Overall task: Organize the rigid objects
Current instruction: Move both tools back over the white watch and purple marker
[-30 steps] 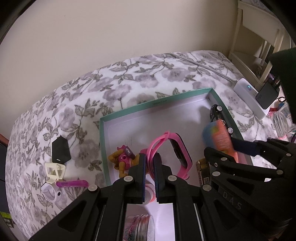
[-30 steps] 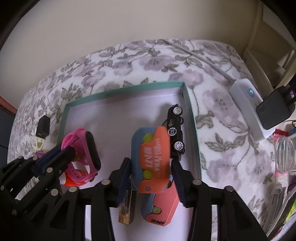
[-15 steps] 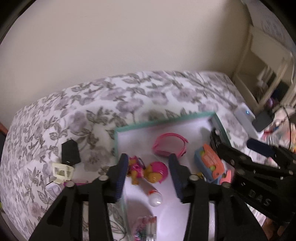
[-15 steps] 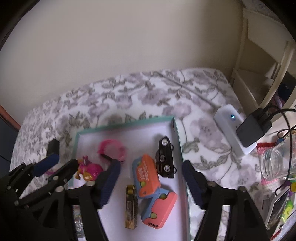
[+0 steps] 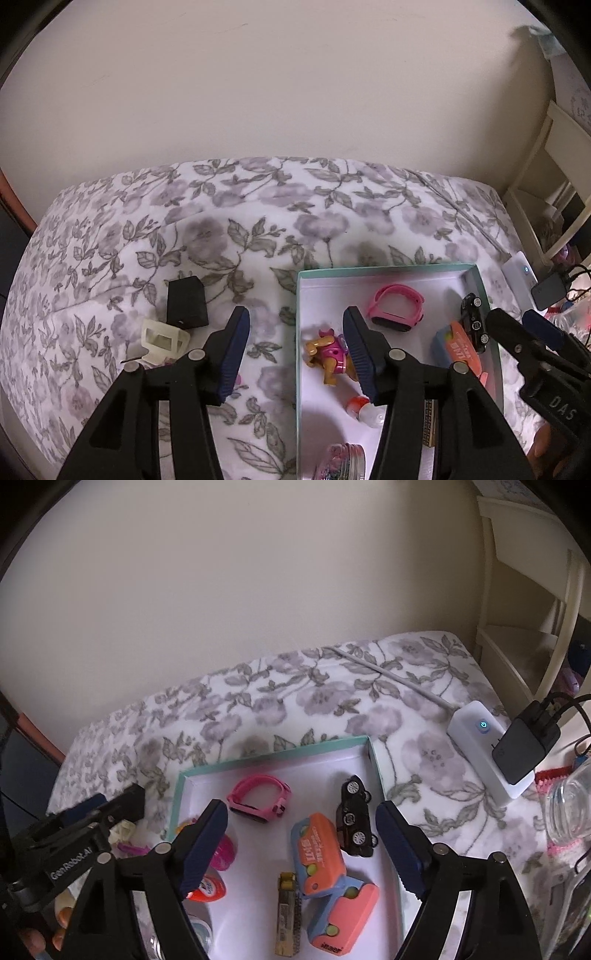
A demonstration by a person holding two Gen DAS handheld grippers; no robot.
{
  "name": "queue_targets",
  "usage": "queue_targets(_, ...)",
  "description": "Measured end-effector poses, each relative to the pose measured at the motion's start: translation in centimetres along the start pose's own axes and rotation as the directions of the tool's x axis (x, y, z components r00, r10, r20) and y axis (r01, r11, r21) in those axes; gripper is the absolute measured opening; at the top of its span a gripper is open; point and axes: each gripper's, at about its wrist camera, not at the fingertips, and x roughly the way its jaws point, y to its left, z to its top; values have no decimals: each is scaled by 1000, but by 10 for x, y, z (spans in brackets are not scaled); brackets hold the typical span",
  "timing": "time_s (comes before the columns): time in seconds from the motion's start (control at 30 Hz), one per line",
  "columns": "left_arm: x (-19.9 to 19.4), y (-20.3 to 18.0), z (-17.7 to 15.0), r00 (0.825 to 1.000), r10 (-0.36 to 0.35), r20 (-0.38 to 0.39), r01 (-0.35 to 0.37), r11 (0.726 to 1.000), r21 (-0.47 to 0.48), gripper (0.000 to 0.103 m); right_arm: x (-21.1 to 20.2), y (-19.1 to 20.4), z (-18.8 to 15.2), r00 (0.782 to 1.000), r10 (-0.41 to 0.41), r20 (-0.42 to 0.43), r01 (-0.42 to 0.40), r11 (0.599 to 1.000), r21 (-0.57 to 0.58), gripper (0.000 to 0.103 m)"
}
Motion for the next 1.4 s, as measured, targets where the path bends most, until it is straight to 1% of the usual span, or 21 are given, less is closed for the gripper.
queue_targets(0.03, 0, 1, 0, 1000, 3, 2, -3, 1000, -4, 57, -1, 0, 0, 1000, 16, 6, -16, 1000, 7, 85)
queue_targets(0.07, 0, 2, 0, 1000, 5, 3, -5, 1000, -9, 66, -1, -1, 1, 999, 38, 9, -38, 999, 10, 85)
queue_targets(0.1, 1, 4, 1, 1000, 4, 5, -4, 1000, -15, 71, -1, 0, 1, 999, 53, 12, -53, 999, 10, 85)
queue_targets(0.13, 1, 6, 1, 1000, 0, 9, 0, 1000, -26, 79, -1, 0, 0, 998, 62, 17, -63, 998, 8, 85)
queue_targets(0.23, 2, 14, 2, 1000, -7, 15, 8, 998, -56, 81, 0, 4, 0, 998, 56, 23, -56, 998, -4, 87)
queue_targets(0.3, 4, 21, 3, 1000, 1, 14, 0, 997, -74, 82, 2, 6, -1, 998, 55, 20, -54, 999, -5, 88)
queue_targets(0.37, 7, 32, 5, 1000, 8, 4, -8, 995, -100, 90, 4, 10, -1, 998, 62, 16, -62, 998, -5, 88)
queue_targets(0.5, 9, 72, 11, 999, 45, -9, -45, 980, -192, 90, 7, 26, -1, 996, 90, 20, -90, 996, -24, 88)
queue_targets(0.53, 8, 82, 12, 998, 56, -9, -56, 976, -212, 90, 7, 30, -1, 995, 99, 22, -98, 995, -27, 90)
queue_targets(0.57, 7, 92, 14, 998, 68, -10, -68, 970, -232, 90, 6, 35, 0, 994, 108, 23, -107, 994, -30, 94)
queue_targets(0.6, 6, 108, 16, 996, 89, -12, -89, 960, -264, 90, 6, 42, 0, 992, 120, 27, -119, 992, -38, 103)
queue_targets(0.7, 1, 147, 17, 992, 126, -19, -125, 935, -333, 90, 3, 61, 2, 987, 158, 34, -156, 986, -60, 103)
queue_targets(0.8, -2, 176, 14, 988, 153, -31, -153, 911, -383, 90, 1, 80, 3, 985, 167, 44, -163, 984, -77, 103)
queue_targets(0.9, -3, 203, 7, 982, 183, -50, -187, 887, -423, 90, 2, 108, 1, 982, 185, 39, -179, 977, -119, 103)
queue_targets(0.97, 0, 218, 3, 978, 195, -78, -209, 871, -445, 90, 4, 125, -2, 981, 191, 28, -185, 972, -146, 103)
queue_targets(1.03, 4, 230, -2, 976, 190, -108, -218, 859, -463, 90, 9, 146, -7, 981, 195, 8, -191, 965, -180, 103)
queue_targets(1.1, 9, 238, -6, 974, 181, -137, -225, 855, -468, 90, 18, 164, -13, 979, 201, -21, -201, 958, -206, 103)
queue_targets(1.2, 18, 241, -11, 971, 168, -172, -229, 862, -451, 90, 35, 192, -26, 980, 184, -71, -196, 947, -255, 103)
queue_targets(1.27, 27, 242, -16, 966, 153, -209, -233, 867, -441, 90, 48, 210, -36, 980, 169, -110, -194, 937, -289, 103)
queue_targets(1.4, 41, 241, -25, 957, 112, -268, -224, 872, -435, 90, 76, 235, -57, 980, 91, -178, -153, 916, -371, 103)
